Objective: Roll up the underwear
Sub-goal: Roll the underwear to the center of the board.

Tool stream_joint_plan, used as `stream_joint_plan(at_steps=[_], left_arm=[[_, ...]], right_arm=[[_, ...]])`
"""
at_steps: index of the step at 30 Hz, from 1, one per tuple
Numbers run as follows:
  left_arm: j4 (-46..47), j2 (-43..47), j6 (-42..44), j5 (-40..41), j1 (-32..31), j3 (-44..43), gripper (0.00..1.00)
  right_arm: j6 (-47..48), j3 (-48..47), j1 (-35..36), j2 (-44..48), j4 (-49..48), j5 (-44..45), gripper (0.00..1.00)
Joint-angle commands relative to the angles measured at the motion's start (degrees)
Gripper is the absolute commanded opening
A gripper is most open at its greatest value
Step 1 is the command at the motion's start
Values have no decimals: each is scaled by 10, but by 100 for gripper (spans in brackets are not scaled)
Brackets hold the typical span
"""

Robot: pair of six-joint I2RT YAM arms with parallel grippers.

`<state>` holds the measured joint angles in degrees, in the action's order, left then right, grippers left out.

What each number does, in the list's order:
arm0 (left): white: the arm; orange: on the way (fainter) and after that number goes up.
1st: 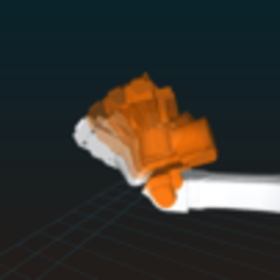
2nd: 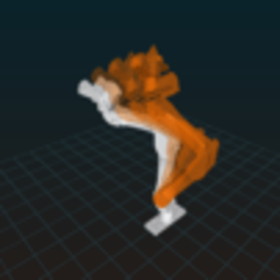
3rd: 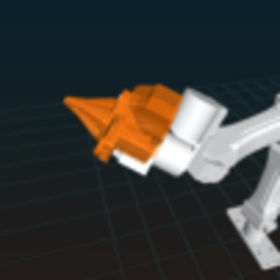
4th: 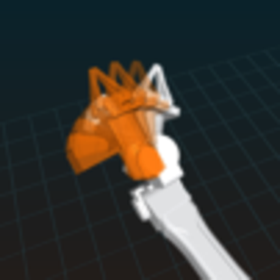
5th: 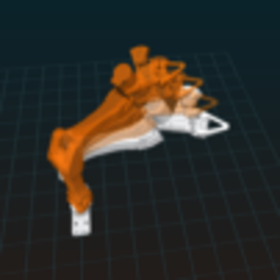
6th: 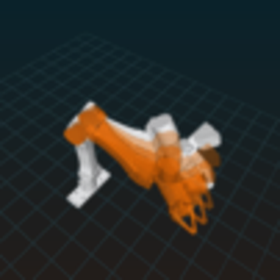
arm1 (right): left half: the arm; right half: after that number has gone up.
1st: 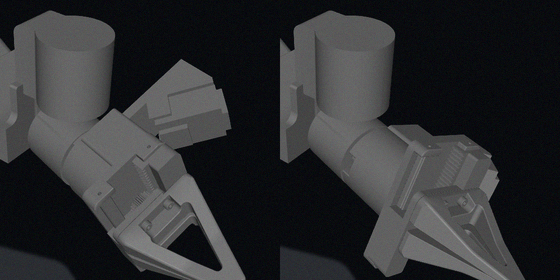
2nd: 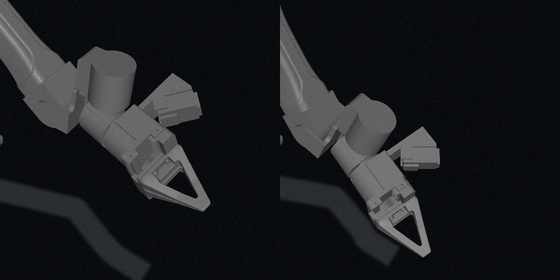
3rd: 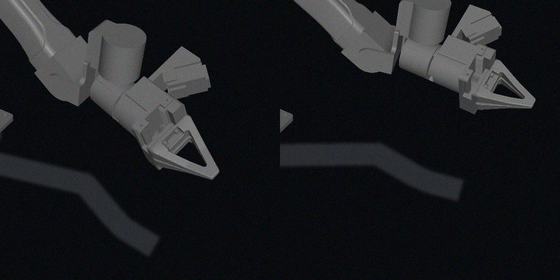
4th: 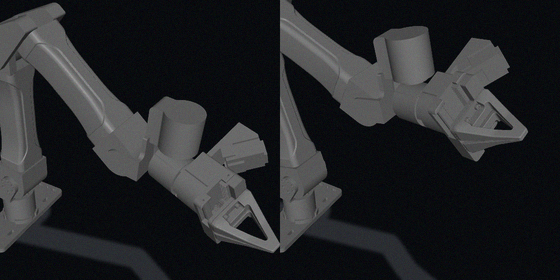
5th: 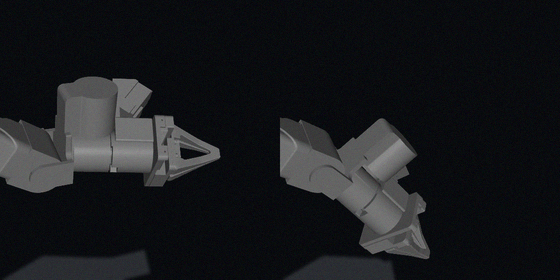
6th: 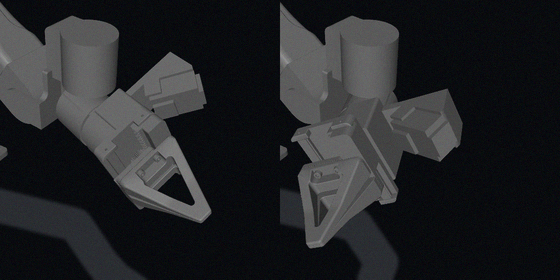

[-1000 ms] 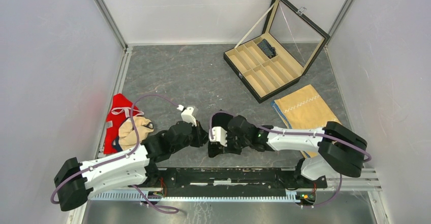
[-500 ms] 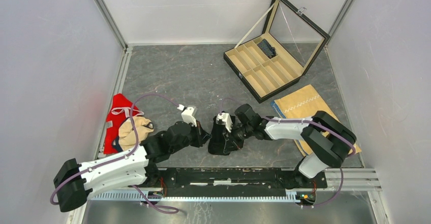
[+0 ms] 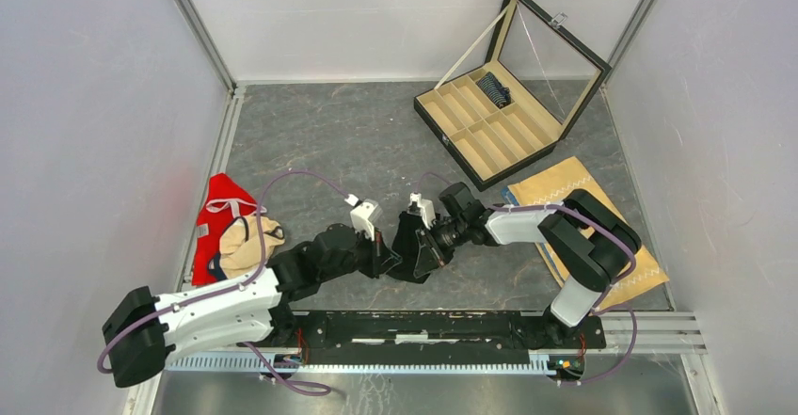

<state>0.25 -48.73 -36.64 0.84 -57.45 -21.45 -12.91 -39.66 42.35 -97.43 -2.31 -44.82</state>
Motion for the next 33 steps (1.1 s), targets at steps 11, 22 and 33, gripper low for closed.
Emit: stream_joint_plan(at_steps=[11,22,33], left_arm=[[41,-112,69,3,-68,-37,2],[86,-154,58,110,-68,-40,2],[95,-237,58,147,-68,-53,2]], right_arm=[[5,0,-22,-35,40,85,5],[12,8,-21,-32,41,90,7],[15,6,-22,-32,44,92,13]])
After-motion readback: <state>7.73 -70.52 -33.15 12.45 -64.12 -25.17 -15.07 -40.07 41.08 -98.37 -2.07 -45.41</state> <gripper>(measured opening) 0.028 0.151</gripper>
